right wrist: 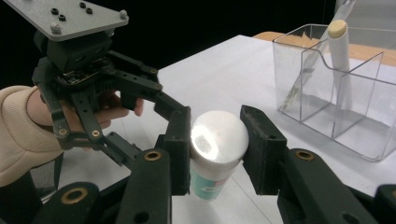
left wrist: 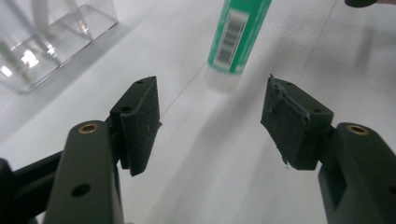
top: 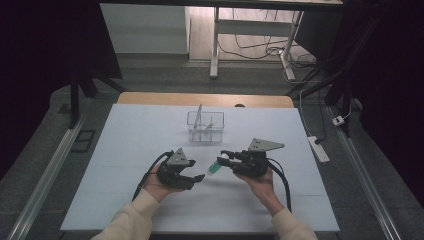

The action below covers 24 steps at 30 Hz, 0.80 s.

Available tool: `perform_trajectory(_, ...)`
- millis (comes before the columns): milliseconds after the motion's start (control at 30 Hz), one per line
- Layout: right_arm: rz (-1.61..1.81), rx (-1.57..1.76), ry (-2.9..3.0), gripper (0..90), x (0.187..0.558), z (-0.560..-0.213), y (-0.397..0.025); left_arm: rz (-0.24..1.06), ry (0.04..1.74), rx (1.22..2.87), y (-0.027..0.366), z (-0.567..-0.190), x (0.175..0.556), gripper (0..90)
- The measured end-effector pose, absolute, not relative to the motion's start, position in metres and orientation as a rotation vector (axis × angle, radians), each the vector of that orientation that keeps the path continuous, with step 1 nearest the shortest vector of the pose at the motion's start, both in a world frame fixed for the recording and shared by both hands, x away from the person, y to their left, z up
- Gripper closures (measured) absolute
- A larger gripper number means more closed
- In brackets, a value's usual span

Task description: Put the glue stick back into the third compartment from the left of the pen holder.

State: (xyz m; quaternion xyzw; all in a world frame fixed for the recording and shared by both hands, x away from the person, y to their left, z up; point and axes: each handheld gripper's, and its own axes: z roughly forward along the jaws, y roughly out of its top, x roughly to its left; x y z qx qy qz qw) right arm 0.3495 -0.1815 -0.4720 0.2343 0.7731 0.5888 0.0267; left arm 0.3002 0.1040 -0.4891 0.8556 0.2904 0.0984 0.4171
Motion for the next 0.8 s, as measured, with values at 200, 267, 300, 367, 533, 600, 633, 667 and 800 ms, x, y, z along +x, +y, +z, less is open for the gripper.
perform_trajectory(200,1.815,0.722,2.371,64.4,0.350,-0.470,-0.185,0.260,0.796,2.121,0.129,-0.491,0.292,36.3)
perform_trajectory(267,1.815,0.725,2.368,64.5,0.350,-0.469,-0.186,0.263,0.820,2.111,0.138,-0.491,0.289,35.7)
perform_trajectory(300,1.815,0.727,2.364,64.5,0.350,-0.469,-0.186,0.266,0.830,2.104,0.142,-0.491,0.288,35.6)
perform_trajectory(367,1.812,0.727,2.363,64.5,0.350,-0.469,-0.187,0.271,0.853,2.095,0.151,-0.492,0.285,35.2)
perform_trajectory(533,1.807,0.721,2.357,64.4,0.350,-0.468,-0.188,0.277,0.910,2.063,0.170,-0.496,0.280,33.7)
perform_trajectory(600,1.806,0.720,2.353,64.4,0.350,-0.467,-0.189,0.280,0.927,2.054,0.175,-0.497,0.278,33.2)
perform_trajectory(633,1.807,0.720,2.350,64.4,0.351,-0.467,-0.189,0.284,0.934,2.050,0.178,-0.497,0.277,33.0)
perform_trajectory(667,1.807,0.722,2.348,64.4,0.351,-0.467,-0.190,0.287,0.941,2.045,0.181,-0.497,0.275,32.8)
perform_trajectory(800,1.805,0.722,2.343,64.5,0.351,-0.466,-0.192,0.293,0.957,2.028,0.189,-0.497,0.272,32.7)
